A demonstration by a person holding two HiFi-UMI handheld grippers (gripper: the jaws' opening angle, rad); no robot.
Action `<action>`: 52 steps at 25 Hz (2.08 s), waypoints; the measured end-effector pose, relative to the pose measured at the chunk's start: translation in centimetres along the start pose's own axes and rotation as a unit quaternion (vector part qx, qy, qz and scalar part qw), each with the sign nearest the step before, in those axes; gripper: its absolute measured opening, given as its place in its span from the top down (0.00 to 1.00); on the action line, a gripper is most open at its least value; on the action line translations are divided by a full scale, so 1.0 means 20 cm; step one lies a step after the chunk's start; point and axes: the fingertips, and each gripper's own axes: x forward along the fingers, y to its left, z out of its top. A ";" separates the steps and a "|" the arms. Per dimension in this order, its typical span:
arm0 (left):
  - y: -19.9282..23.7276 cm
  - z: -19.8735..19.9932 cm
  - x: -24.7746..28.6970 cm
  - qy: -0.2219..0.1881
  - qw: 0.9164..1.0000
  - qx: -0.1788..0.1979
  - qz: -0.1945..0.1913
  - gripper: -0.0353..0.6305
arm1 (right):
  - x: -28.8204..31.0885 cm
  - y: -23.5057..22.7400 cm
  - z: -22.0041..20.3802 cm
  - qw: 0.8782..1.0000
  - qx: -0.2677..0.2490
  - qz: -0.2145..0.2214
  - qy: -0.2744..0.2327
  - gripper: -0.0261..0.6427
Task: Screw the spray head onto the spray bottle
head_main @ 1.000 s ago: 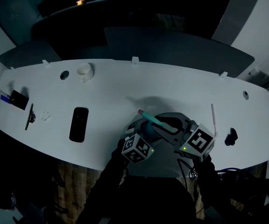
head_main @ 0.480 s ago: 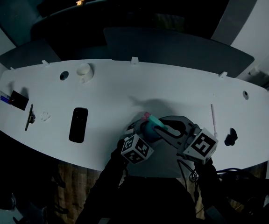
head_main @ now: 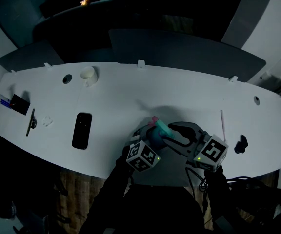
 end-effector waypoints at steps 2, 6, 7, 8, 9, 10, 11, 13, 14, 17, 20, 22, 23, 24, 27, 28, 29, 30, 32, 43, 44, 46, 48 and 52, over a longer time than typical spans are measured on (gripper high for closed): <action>0.00 0.00 0.00 0.000 1.000 0.000 0.000 0.32 | 0.04 0.00 -0.04 1.000 -0.004 0.002 0.013 0.73; 0.00 0.00 0.01 0.000 1.000 -0.002 0.002 0.32 | 0.08 -0.02 -0.07 1.000 -0.020 -0.009 0.010 0.75; 0.00 0.00 0.01 -0.001 1.000 -0.001 0.003 0.32 | 0.08 -0.02 -0.07 1.000 -0.023 -0.010 0.007 0.75; 0.00 0.00 0.01 -0.001 1.000 -0.002 0.004 0.32 | 0.08 -0.02 -0.08 1.000 -0.024 -0.011 0.007 0.76; 0.00 0.00 0.00 -0.003 1.000 -0.003 0.004 0.32 | 0.08 -0.02 -0.07 1.000 -0.023 -0.010 0.008 0.76; 0.00 0.00 -0.01 -0.008 1.000 -0.008 0.002 0.32 | 0.08 -0.01 -0.07 1.000 -0.021 -0.009 0.009 0.76; -0.01 0.00 -0.03 -0.015 1.000 -0.015 -0.004 0.32 | 0.08 -0.01 -0.07 1.000 -0.019 -0.008 0.009 0.76; -0.01 -0.02 -0.09 -0.031 0.998 -0.037 -0.026 0.32 | 0.08 -0.02 -0.07 1.000 -0.022 -0.002 0.012 0.75; -0.01 -0.02 -0.14 -0.040 0.997 -0.048 -0.044 0.32 | 0.08 -0.02 -0.08 1.000 -0.024 0.000 0.013 0.76; 0.01 0.00 -0.23 -0.067 0.990 -0.050 -0.113 0.32 | 0.07 -0.01 -0.08 1.000 -0.019 0.008 0.011 0.76; 0.02 0.02 -0.21 -0.051 0.985 0.004 -0.164 0.33 | 0.06 -0.01 -0.07 1.000 -0.015 0.014 0.013 0.76; 0.01 0.03 -0.17 -0.040 0.981 0.027 -0.186 0.36 | 0.07 -0.02 -0.07 1.000 -0.013 0.017 0.015 0.76; 0.00 0.04 -0.16 -0.040 0.980 0.032 -0.194 0.38 | 0.07 -0.02 -0.07 1.000 -0.012 0.017 0.016 0.76; -0.01 0.04 -0.15 -0.042 0.979 0.033 -0.196 0.42 | 0.06 -0.02 -0.08 1.000 -0.012 0.017 0.017 0.76; 0.00 0.06 -0.14 -0.057 0.985 0.023 -0.163 0.43 | 0.06 -0.04 -0.07 1.000 -0.010 0.008 0.016 0.76; 0.00 0.06 -0.14 -0.063 0.988 0.014 -0.142 0.44 | 0.06 -0.04 -0.07 1.000 -0.010 0.003 0.013 0.76; 0.01 0.06 -0.14 -0.068 0.991 0.002 -0.115 0.44 | 0.06 -0.04 -0.07 1.000 -0.009 -0.003 0.010 0.76; 0.02 0.06 -0.14 -0.073 0.994 -0.012 -0.083 0.44 | 0.06 -0.04 -0.07 1.000 -0.008 -0.008 0.006 0.76; 0.03 0.06 -0.15 -0.083 0.996 -0.042 -0.003 0.44 | 0.06 -0.04 -0.07 1.000 -0.004 -0.016 -0.002 0.76; 0.03 0.07 -0.28 -0.123 0.989 -0.086 -0.010 0.44 | 0.06 -0.03 -0.07 1.000 -0.007 -0.008 0.009 0.76; 0.02 0.08 -0.28 -0.117 0.987 -0.087 -0.065 0.44 | 0.06 -0.03 -0.07 1.000 -0.007 -0.004 0.011 0.76; 0.01 0.07 -0.27 -0.087 0.985 -0.046 -0.145 0.44 | 0.06 -0.03 -0.07 1.000 -0.007 0.005 0.012 0.76; 0.02 0.07 -0.23 -0.061 0.982 0.013 -0.178 0.44 | 0.06 -0.02 -0.08 1.000 -0.008 0.012 0.013 0.76; -0.01 0.10 -0.19 -0.058 0.974 0.033 -0.218 0.48 | 0.04 -0.04 -0.09 1.000 -0.005 0.017 0.013 0.76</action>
